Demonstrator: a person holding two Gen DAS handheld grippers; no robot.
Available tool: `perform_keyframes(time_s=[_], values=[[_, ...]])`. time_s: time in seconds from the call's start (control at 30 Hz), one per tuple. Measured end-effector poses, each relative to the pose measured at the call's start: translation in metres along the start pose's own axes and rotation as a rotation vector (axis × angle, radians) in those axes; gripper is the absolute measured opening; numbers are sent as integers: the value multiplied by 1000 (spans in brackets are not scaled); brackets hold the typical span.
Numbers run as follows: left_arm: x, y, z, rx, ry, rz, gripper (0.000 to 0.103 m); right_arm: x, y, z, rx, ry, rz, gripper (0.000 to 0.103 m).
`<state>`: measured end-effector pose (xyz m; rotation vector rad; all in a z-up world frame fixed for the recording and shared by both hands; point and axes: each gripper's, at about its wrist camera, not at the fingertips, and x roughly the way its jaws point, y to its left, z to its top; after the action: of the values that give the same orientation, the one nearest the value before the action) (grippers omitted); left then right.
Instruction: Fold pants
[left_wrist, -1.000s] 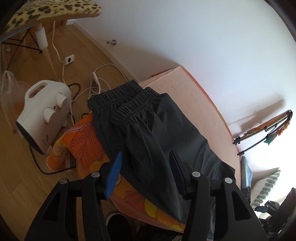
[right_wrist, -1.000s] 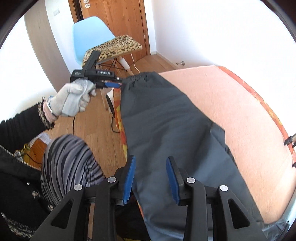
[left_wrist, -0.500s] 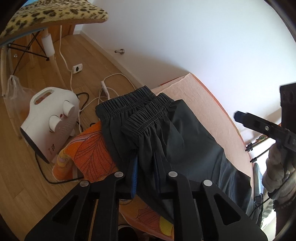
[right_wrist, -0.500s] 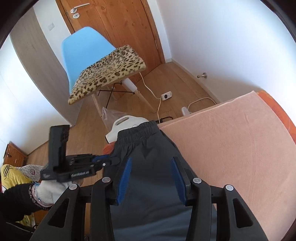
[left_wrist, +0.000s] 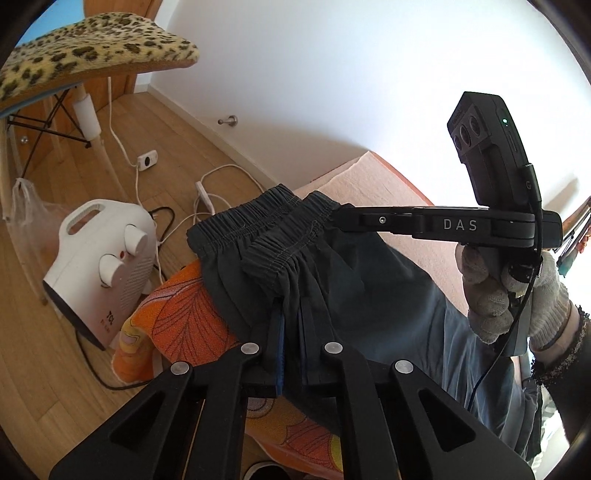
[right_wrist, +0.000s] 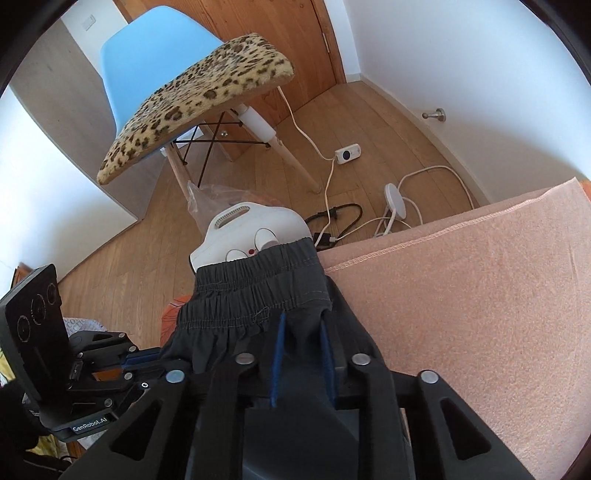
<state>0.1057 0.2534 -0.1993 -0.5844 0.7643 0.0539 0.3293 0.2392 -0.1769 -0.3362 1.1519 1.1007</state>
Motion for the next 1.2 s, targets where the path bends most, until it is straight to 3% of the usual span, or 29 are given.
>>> perform_keyframes(time_s=[0.1, 0.27, 0.67, 0.77, 0.8, 0.87, 0.93, 1.03, 1.13, 1.2], values=[[-2, 1, 3, 5, -14, -4, 3, -8, 9, 4, -30, -29, -23, 0], [-14, 12, 11, -14, -62, 9, 3, -21, 20, 21, -50, -100, -29, 0], [7, 34, 6, -7, -6, 68, 3, 13, 21, 30, -38, -66, -67, 0], [8, 29, 8, 22, -3, 87, 3, 11, 17, 26, -23, -77, -81, 9], [7, 28, 9, 25, 4, 89, 3, 7, 16, 25, -12, -87, -87, 22], [5, 27, 12, 27, 16, 91, 5, -4, 13, 21, 10, -114, -102, 39], [0, 25, 14, 28, 17, 98, 12, -21, 13, 15, 24, -139, -114, 39], [-12, 16, 19, 58, 0, 93, 12, -55, 13, 0, 47, -188, -141, 39], [-22, -3, 24, 120, -10, 76, 13, -96, 14, -23, 86, -246, -166, 50], [-27, -18, 29, 162, -11, 52, 20, -126, 15, -43, 119, -287, -188, 57]])
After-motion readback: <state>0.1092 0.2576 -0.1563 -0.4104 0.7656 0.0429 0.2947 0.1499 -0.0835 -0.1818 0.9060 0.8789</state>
